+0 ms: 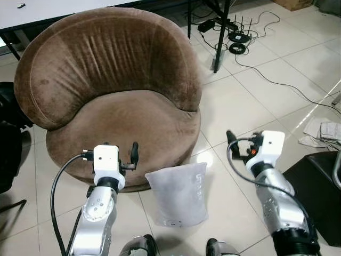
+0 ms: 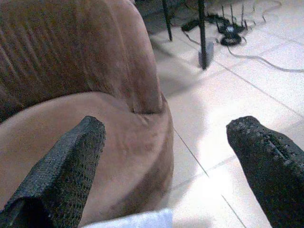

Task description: Move the pillow to the sofa from floor

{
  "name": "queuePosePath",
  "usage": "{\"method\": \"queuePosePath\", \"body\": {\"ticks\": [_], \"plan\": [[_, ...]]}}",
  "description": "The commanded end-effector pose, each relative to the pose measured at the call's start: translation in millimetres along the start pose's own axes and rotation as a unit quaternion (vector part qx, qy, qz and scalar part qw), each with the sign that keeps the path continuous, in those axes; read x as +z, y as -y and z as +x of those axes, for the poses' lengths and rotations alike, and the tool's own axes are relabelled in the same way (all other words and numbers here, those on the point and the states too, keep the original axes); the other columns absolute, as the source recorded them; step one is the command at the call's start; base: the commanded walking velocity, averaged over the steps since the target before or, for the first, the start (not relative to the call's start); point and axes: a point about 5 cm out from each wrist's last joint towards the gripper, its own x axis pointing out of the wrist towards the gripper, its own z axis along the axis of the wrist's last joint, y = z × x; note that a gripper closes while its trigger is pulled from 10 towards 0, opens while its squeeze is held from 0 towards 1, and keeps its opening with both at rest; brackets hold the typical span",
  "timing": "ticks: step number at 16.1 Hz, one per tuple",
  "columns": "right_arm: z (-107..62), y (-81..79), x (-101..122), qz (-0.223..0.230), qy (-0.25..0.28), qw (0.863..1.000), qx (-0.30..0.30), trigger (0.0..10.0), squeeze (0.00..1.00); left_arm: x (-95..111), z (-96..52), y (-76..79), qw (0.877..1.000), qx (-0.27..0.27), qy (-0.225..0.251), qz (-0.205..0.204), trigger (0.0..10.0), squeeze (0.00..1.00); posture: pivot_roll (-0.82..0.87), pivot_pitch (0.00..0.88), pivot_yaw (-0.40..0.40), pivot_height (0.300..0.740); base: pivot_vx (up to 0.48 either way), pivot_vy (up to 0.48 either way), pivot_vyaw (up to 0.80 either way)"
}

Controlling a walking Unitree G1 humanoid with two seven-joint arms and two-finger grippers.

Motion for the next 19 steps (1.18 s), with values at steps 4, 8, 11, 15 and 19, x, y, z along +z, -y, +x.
{"method": "queuePosePath", "body": {"ticks": [4, 8, 11, 15, 19], "plan": [[-6.9, -3.1, -13.4, -0.011, -0.022, 1.0, 0.01, 10.0, 0.0, -11.3, -11.6, 0.6, 1.0, 0.014, -0.018, 0.004, 10.0, 0.0, 0.0, 0.166, 0.026, 0.74, 0.0, 0.0, 0.0], [-6.6, -6.4, -17.7, -0.019, -0.026, 0.999, 0.02, 10.0, 0.0, -11.2, -16.1, 3.8, 1.0, 0.012, -0.015, 0.015, 10.0, 0.0, 0.01, 0.163, 0.019, 0.74, 0.0, 0.0, 0.0], [-6.0, -9.8, -18.0, -0.021, -0.024, 0.999, 0.027, 10.0, 0.0, -9.5, -15.7, 3.9, 1.0, 0.012, -0.012, 0.019, 10.0, 0.0, 0.01, 0.167, 0.019, 0.74, 0.0, -0.184, 0.0], [-5.7, -10.8, -17.7, -0.027, -0.021, 0.999, 0.034, 10.0, 0.0, -9.3, -16.9, 4.8, 1.0, 0.016, -0.012, 0.018, 10.0, 0.0, 0.01, 0.164, 0.017, 0.74, 0.0, -0.319, 0.4], [-4.5, -10.5, -17.3, -0.021, -0.021, 0.999, 0.039, 10.0, 0.0, -9.8, -18.1, 6.0, 1.0, 0.016, -0.013, 0.02, 10.0, 0.0, 0.02, 0.164, 0.012, 0.74, 0.0, -0.326, 0.4]]}}
